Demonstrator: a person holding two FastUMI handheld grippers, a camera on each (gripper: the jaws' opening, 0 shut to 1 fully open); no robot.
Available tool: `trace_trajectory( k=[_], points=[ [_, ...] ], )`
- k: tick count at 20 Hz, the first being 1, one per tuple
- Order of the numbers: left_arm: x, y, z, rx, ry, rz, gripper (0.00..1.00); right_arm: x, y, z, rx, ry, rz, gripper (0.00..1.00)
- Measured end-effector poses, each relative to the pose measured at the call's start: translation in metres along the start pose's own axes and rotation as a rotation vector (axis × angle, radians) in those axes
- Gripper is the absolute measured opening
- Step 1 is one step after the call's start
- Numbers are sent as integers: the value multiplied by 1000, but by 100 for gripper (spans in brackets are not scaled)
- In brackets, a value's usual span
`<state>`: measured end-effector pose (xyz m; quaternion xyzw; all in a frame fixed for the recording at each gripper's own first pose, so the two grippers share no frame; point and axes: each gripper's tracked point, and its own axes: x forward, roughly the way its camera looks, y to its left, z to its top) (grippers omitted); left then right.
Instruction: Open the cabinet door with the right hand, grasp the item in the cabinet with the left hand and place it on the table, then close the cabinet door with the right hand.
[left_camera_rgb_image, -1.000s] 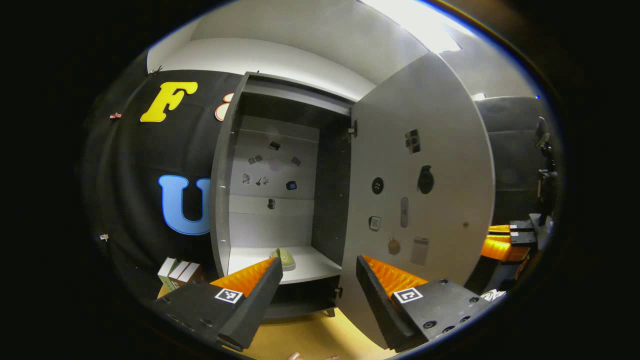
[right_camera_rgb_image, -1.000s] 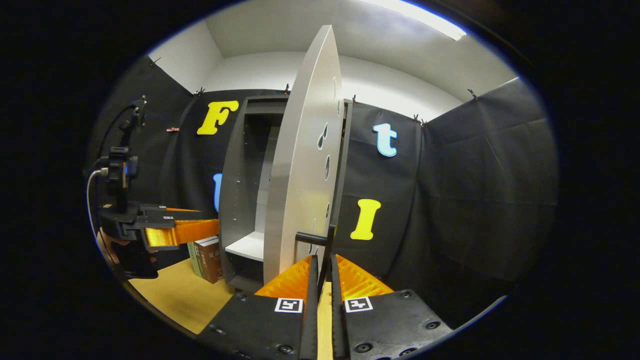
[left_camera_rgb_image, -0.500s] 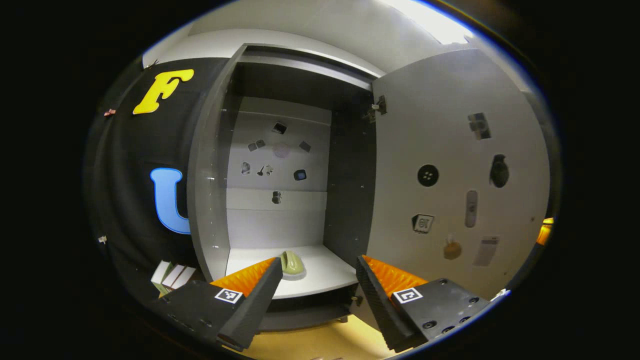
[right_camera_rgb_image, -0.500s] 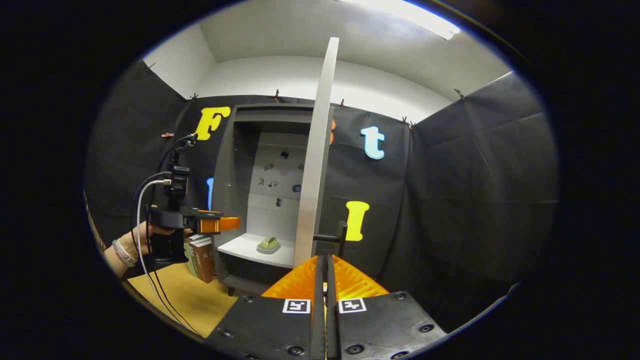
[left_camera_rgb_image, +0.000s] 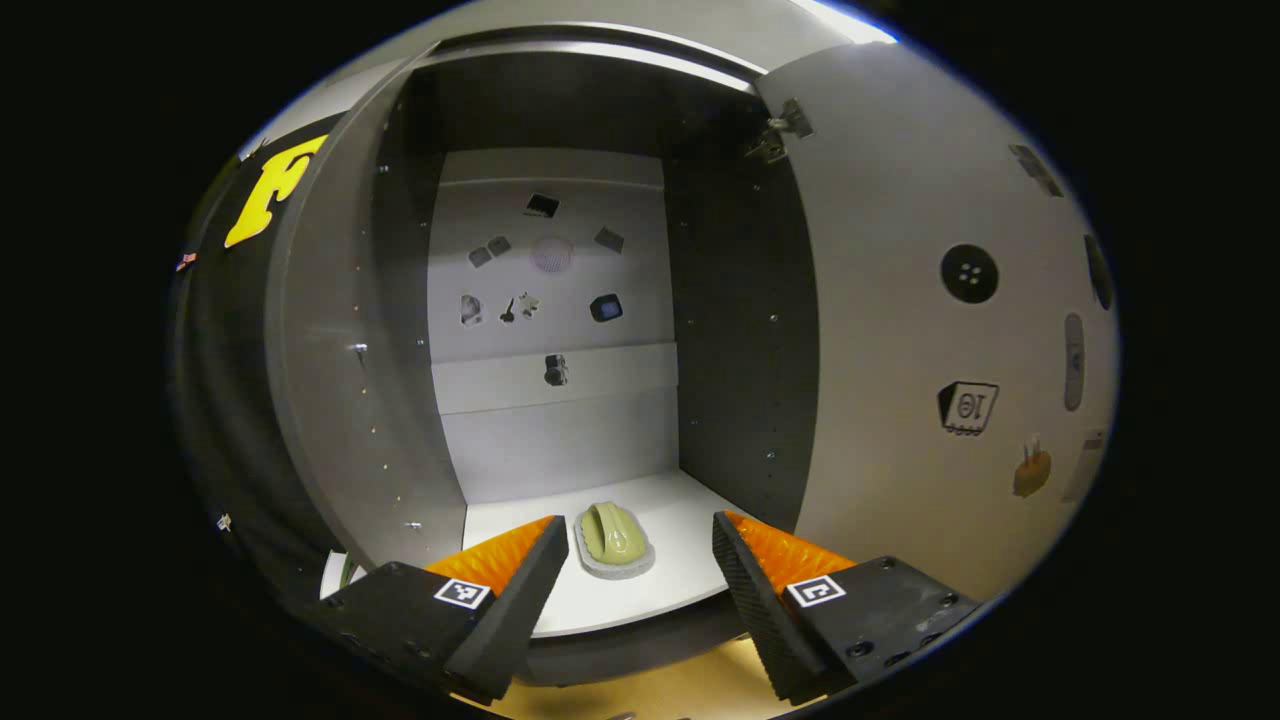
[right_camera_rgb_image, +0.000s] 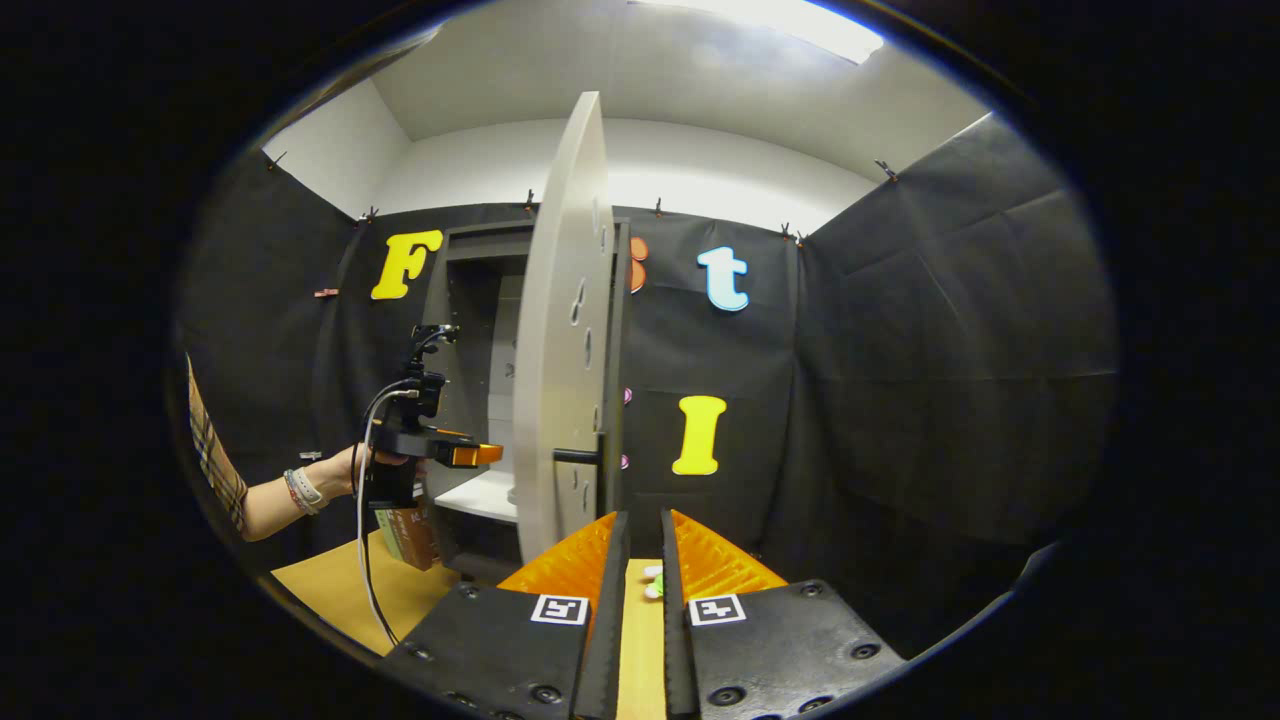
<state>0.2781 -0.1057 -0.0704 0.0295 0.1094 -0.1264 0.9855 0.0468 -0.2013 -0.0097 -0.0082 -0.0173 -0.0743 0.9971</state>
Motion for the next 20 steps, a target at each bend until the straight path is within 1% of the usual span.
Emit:
trace_trajectory(
  k=[1,2,3,5,6,7,8,10,11,12,13,14,15,18,20],
  points=[
    [9,0,-3,-17,17,-15,91,2,-13,-1,-6,-5,-34,23],
    [16,2,-5,-26,37,-26,92,5,-25,-2,-11,-5,-68,24],
    [25,5,-8,-36,62,-31,92,9,-36,-5,-9,-1,-96,31],
    [41,6,-10,-84,87,-46,91,14,-50,-16,-4,19,-127,39],
    [49,8,-10,-96,98,-51,91,16,-55,-19,-9,32,-134,38],
    [57,11,-11,-96,112,-48,91,20,-60,-25,-19,43,-137,57],
    [64,14,-13,-88,128,-37,91,24,-64,-30,-28,49,-138,67],
    [79,16,-20,-84,170,-34,90,35,-72,-36,-44,58,-147,76],
    [88,17,-25,-94,198,-37,90,40,-74,-39,-57,60,-152,83],
    [97,18,-29,-104,221,-39,90,42,-76,-42,-68,61,-154,84],
    [104,19,-32,-113,240,-38,89,45,-76,-44,-73,65,-152,88],
    [110,20,-35,-115,260,-36,88,47,-77,-47,-76,71,-151,90],
    [117,20,-37,-113,275,-33,87,48,-80,-48,-75,76,-149,90],
    [134,26,-45,-97,325,-10,77,57,-87,-55,-55,91,-148,92],
    [141,31,-54,-86,360,10,77,62,-96,-57,-46,93,-155,91]
  ],
)
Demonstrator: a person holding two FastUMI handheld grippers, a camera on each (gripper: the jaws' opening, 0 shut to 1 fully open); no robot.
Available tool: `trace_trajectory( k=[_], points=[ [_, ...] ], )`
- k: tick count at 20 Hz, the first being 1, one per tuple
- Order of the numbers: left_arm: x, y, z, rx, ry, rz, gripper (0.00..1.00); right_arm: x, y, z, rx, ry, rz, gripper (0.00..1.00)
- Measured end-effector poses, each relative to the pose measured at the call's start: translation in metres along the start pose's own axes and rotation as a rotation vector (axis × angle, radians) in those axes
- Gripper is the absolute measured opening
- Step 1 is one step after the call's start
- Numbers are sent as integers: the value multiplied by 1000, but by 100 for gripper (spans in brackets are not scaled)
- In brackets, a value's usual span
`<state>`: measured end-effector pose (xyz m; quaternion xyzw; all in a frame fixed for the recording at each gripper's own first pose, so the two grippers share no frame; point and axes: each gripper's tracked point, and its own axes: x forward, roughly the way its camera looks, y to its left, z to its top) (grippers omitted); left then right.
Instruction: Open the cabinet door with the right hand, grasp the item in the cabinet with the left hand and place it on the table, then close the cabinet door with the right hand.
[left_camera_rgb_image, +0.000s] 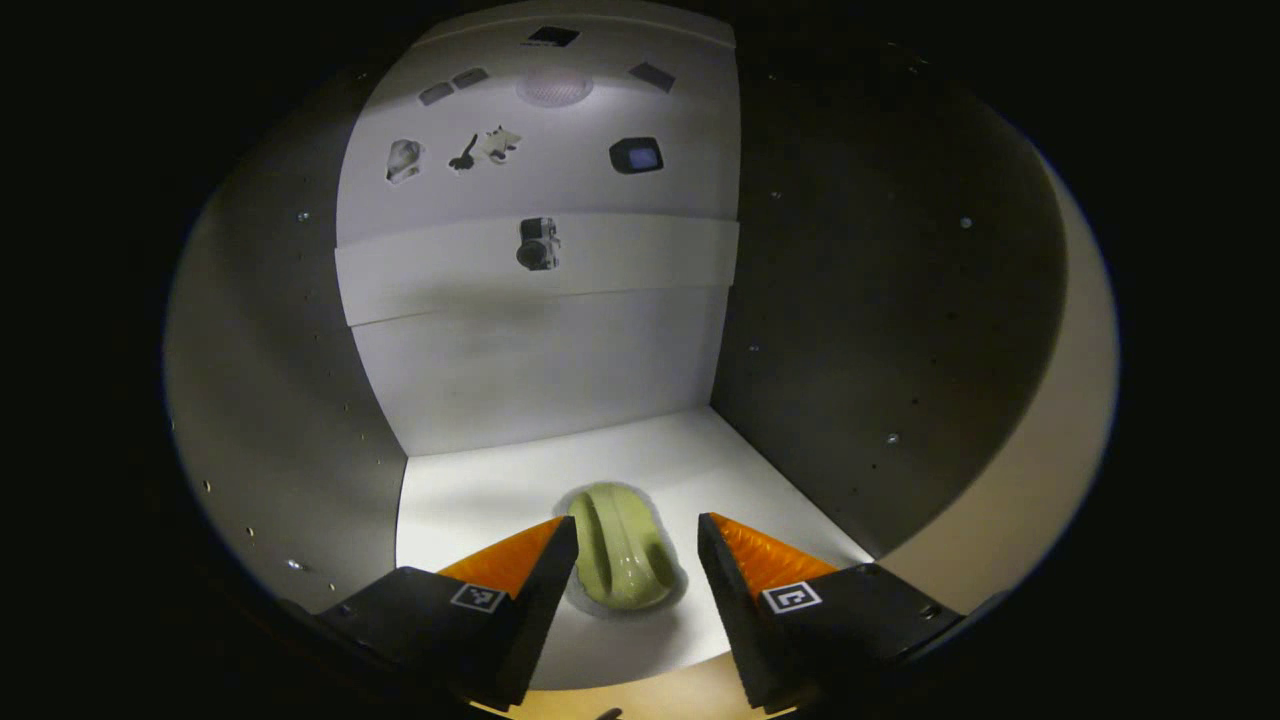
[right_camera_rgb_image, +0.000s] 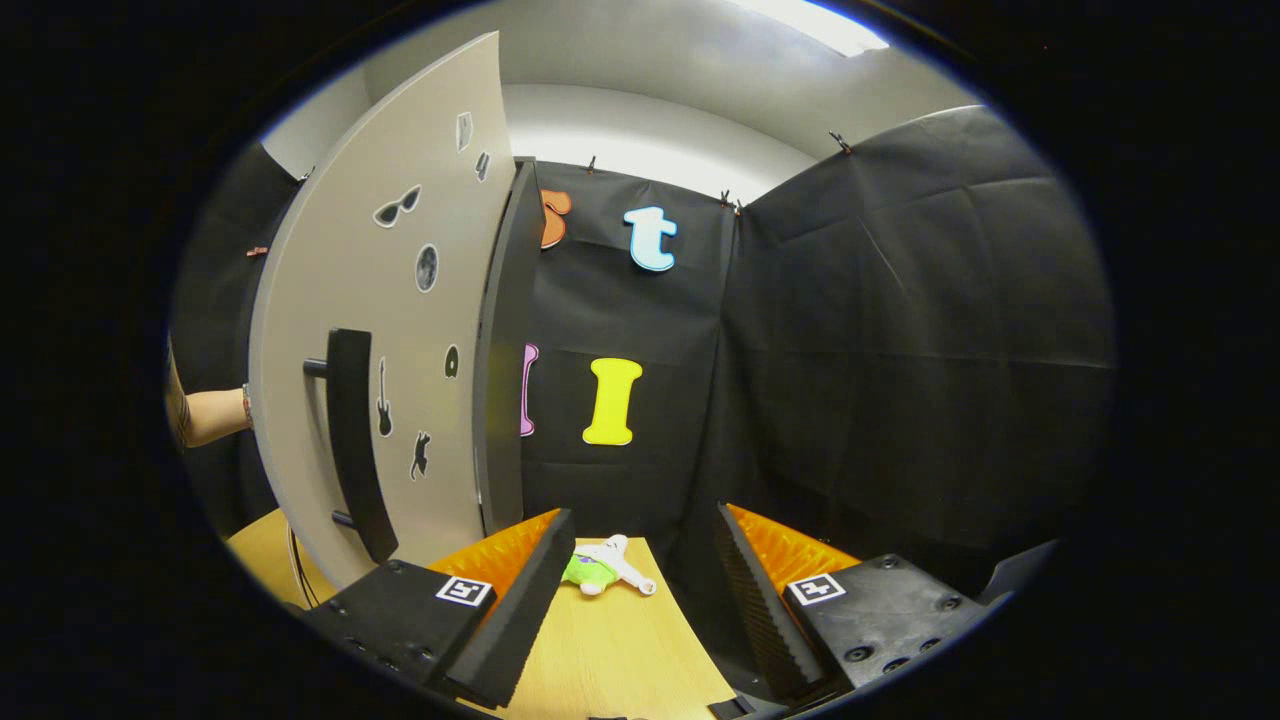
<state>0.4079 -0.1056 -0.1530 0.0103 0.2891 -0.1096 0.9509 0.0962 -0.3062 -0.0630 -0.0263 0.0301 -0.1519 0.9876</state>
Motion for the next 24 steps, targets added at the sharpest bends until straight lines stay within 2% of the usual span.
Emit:
trace_trajectory(
  k=[2,3,7,9,12,13,17,20,24],
  points=[
    [10,3,-6,-10,31,8,74,4,-4,-1,9,-3,-2,92],
    [14,3,-8,-25,41,11,78,6,-6,-1,14,-2,1,92],
    [29,9,-15,-55,69,27,76,13,-11,-7,11,14,3,92],
    [34,5,-18,-68,81,8,72,16,-13,-11,16,26,4,92],
    [37,13,-20,-67,89,56,36,20,-14,-14,21,33,7,92],
    [38,12,-20,-53,94,61,27,22,-14,-14,21,32,9,92],
    [34,8,-21,-42,103,75,22,24,-11,-15,23,33,27,92],
    [19,1,-26,-118,107,64,22,25,-9,-14,27,31,50,91],
    [-26,-10,-24,-203,59,48,22,29,-2,-13,54,27,81,91]
  ],
)
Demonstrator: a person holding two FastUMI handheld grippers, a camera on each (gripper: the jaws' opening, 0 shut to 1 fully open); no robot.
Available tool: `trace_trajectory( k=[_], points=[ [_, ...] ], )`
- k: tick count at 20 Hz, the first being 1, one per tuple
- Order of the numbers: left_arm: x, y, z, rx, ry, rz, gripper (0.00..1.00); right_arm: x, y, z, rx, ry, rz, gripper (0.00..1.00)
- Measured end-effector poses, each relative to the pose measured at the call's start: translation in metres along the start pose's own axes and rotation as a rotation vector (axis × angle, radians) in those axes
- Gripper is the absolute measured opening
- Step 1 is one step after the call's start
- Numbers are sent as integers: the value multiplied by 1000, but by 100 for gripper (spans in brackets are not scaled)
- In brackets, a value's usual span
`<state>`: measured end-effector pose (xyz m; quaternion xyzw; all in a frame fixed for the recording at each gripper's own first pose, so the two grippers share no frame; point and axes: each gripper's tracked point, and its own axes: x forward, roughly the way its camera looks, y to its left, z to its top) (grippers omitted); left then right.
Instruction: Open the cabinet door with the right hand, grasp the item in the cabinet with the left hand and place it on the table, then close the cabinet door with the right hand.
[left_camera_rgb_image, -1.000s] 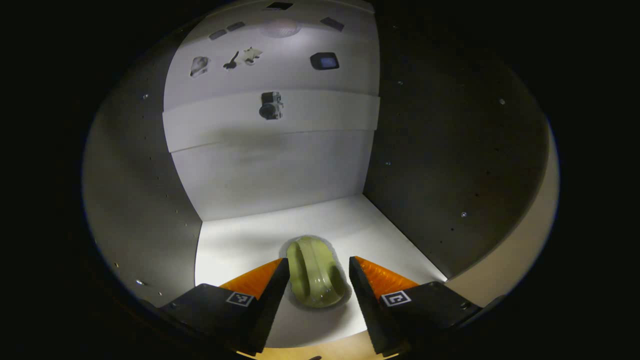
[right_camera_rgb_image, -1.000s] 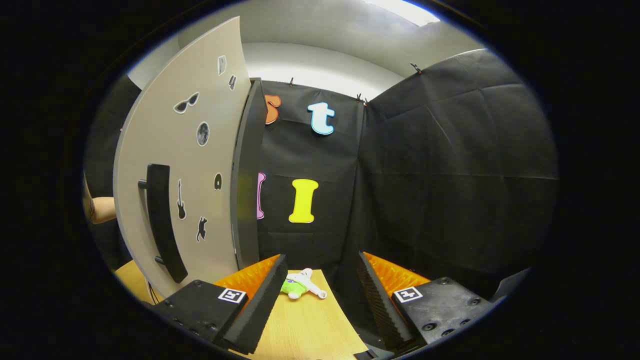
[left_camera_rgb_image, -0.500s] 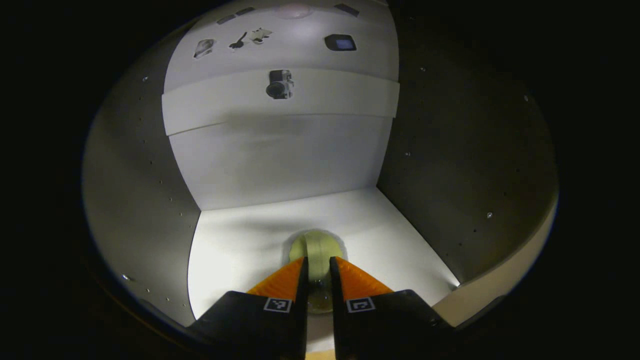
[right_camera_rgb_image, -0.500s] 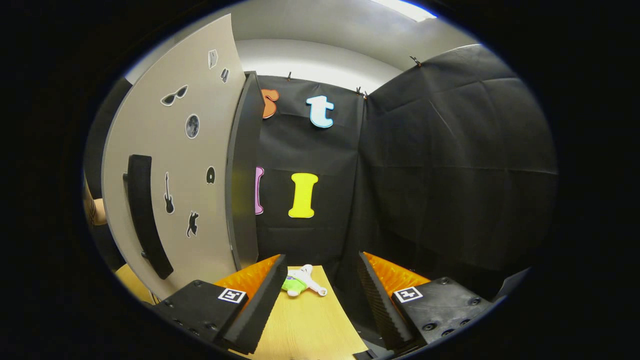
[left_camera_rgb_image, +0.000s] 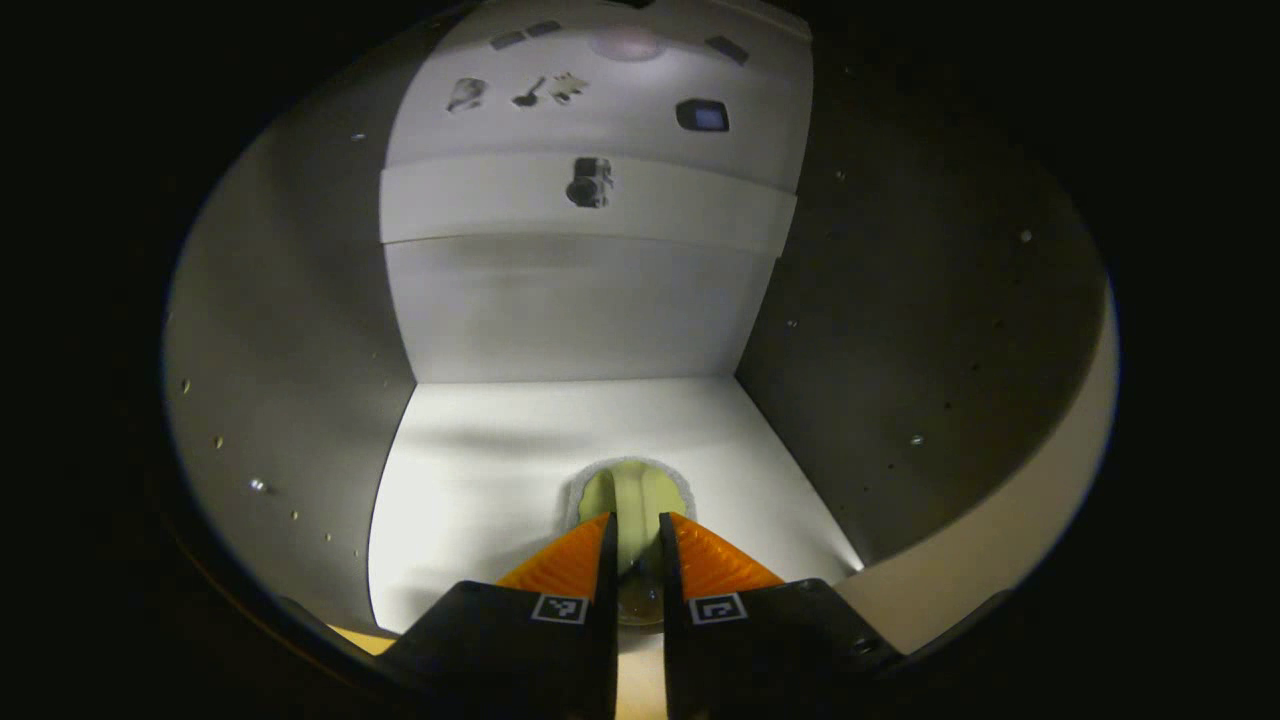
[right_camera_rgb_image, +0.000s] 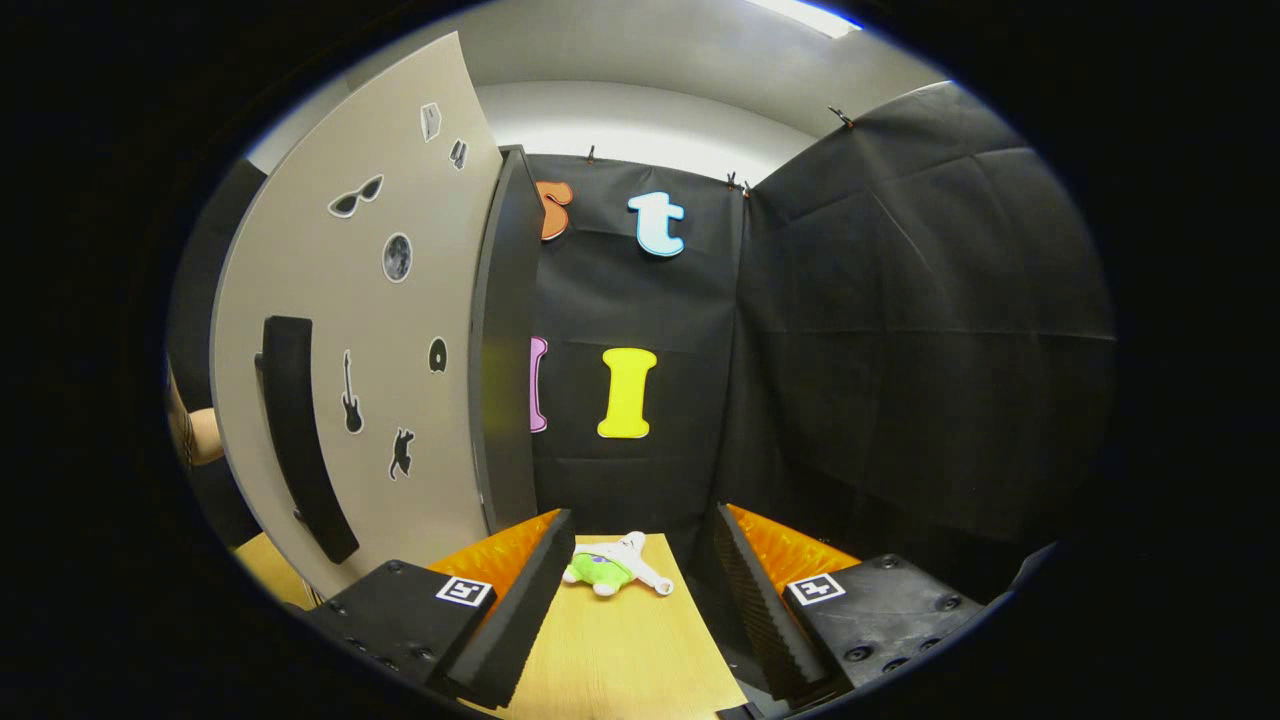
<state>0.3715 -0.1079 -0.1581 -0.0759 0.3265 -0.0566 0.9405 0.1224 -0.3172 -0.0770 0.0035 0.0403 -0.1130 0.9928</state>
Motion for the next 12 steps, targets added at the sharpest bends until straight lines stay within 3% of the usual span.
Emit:
trace_trajectory(
  k=[6,12],
  points=[
    [-92,-18,-26,10,-53,-20,24,-22,22,8,-24,-37,5,92],
    [-169,-38,-94,-10,-44,-50,22,-65,40,9,-7,-39,3,92]
  ],
)
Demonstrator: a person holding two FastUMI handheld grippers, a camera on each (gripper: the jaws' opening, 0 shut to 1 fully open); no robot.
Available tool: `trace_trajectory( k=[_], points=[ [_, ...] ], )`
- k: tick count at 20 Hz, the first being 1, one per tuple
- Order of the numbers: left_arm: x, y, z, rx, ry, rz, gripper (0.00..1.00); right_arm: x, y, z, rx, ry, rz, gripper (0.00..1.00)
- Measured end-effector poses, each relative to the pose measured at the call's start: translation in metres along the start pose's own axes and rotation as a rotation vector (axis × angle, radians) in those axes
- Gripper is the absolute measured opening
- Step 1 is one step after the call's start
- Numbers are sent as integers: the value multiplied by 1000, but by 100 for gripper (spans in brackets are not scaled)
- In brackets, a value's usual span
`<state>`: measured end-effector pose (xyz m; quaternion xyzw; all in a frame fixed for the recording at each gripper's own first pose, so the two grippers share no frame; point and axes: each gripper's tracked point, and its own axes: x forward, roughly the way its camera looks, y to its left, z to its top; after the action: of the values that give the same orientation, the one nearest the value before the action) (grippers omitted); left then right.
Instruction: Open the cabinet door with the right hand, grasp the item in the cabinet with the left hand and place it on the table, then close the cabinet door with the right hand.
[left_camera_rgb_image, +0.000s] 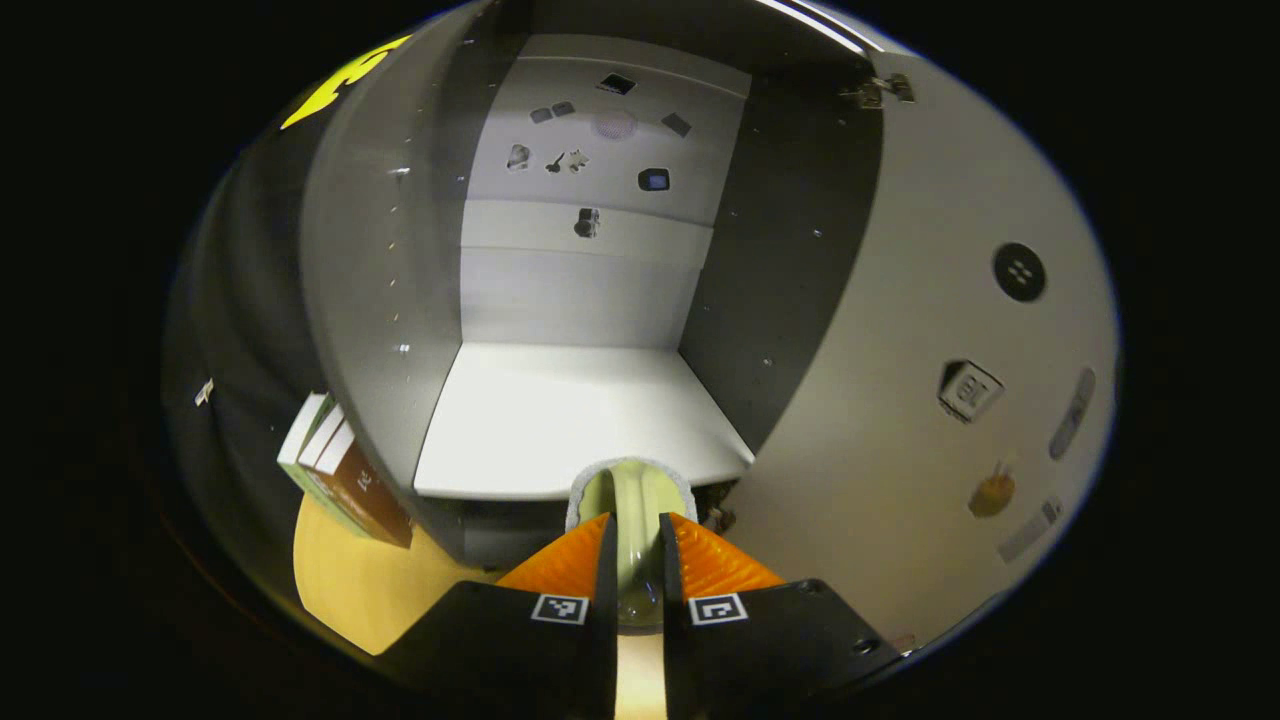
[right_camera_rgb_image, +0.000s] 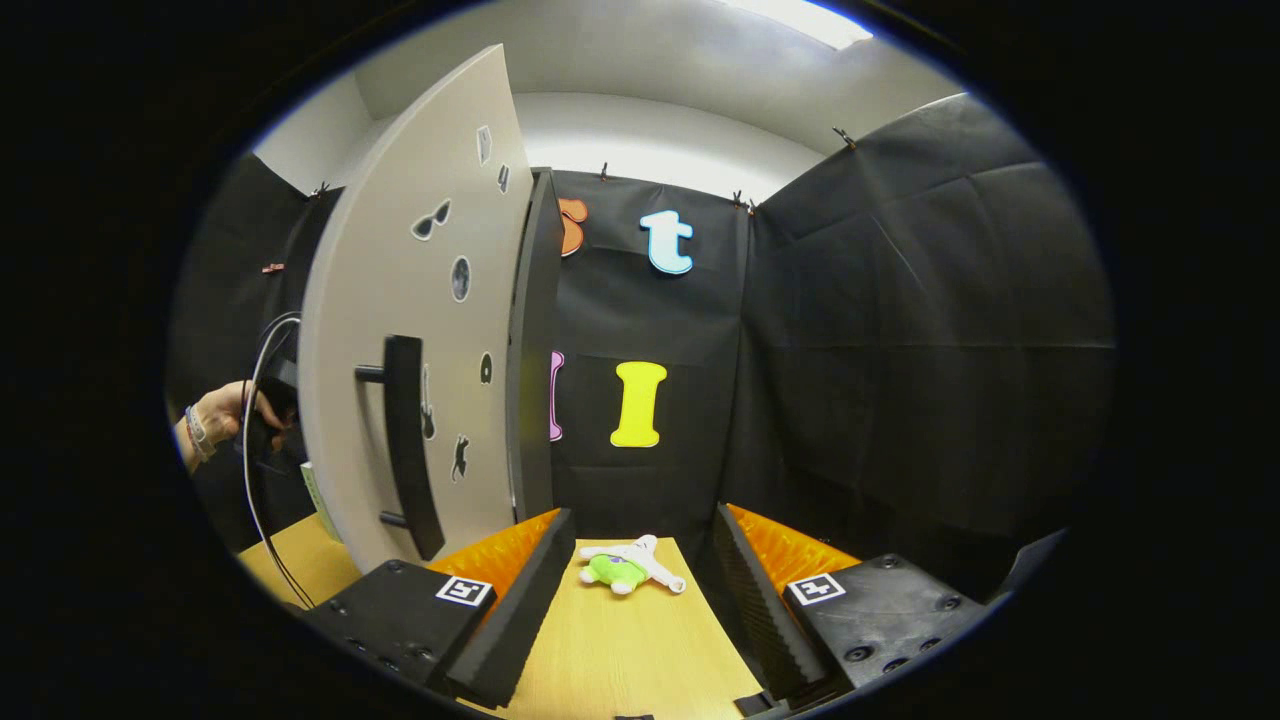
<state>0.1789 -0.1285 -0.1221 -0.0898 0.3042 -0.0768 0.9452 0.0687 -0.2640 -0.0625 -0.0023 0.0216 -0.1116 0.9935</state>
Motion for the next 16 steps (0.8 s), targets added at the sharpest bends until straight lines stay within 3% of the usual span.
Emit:
trace_trajectory(
  k=[8,16],
  points=[
    [-47,-3,-109,-65,51,18,24,-58,22,3,66,-18,5,92],
    [-26,-5,-231,-63,88,63,23,-89,25,5,133,-12,-6,92]
  ],
)
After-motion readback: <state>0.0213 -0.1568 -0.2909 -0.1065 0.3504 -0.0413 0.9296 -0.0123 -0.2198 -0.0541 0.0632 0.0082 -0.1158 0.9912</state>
